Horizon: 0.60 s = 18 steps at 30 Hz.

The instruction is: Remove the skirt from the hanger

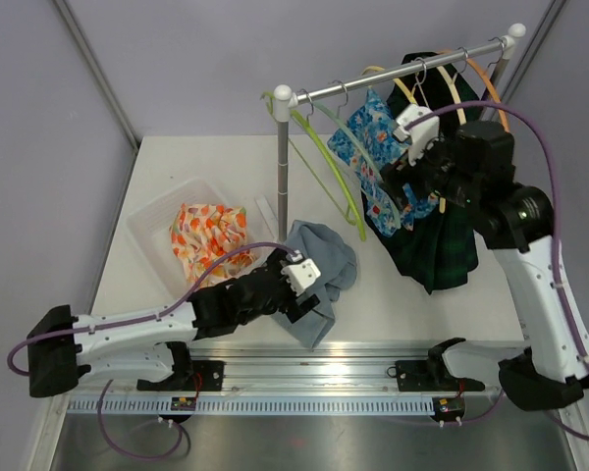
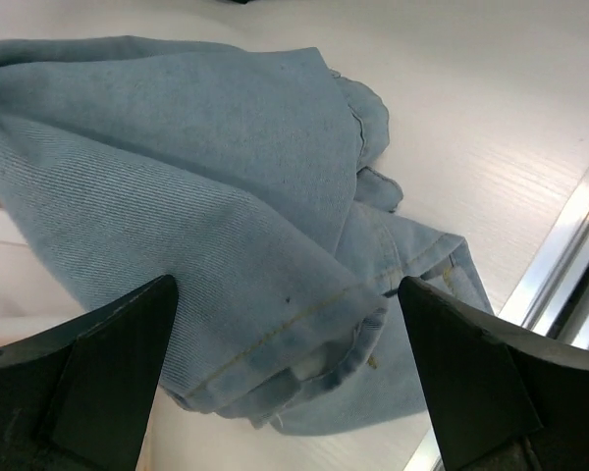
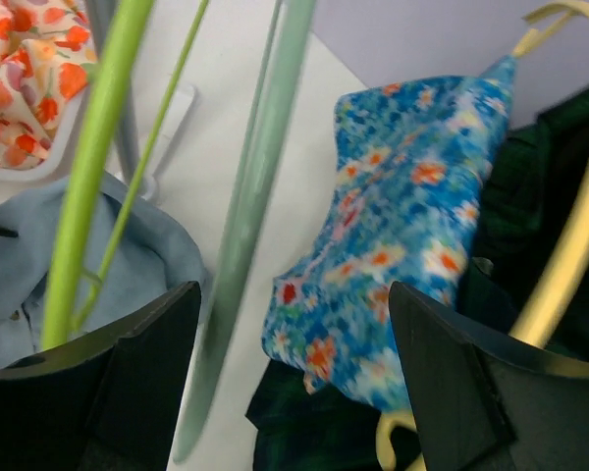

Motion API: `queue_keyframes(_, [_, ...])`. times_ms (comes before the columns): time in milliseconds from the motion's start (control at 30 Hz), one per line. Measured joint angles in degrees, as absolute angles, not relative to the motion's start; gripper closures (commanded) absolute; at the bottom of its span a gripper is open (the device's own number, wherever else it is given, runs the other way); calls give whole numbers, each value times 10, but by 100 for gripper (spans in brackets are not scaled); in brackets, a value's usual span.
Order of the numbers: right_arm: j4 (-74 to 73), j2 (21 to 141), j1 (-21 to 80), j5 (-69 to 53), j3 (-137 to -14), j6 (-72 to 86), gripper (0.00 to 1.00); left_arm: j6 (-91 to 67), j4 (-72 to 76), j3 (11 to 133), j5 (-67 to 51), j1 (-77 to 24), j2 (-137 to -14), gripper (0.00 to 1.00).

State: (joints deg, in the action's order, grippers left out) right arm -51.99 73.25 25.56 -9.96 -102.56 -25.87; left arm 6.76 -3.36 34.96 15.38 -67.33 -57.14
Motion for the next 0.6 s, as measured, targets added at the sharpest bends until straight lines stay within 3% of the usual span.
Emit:
queue_keyframes(267, [-492, 579, 114, -179, -877, -268, 14, 20, 37, 421, 180, -673, -799, 1])
queue_keyframes(367, [-487, 556, 97, -198, -831, -263, 14, -3, 57, 423, 185, -674, -864, 8])
queue_keyframes(467, [-485, 545, 85, -212, -793, -256, 14, -26, 91, 409, 194, -673, -896, 34])
queue_keyframes(533, [-484, 541, 77, -221, -773, -253, 14, -37, 117, 396, 204, -673, -898, 61])
queue_keyframes(600, [-482, 537, 71, -228, -758, -249, 13, -49, 139, 387, 209, -673, -898, 76])
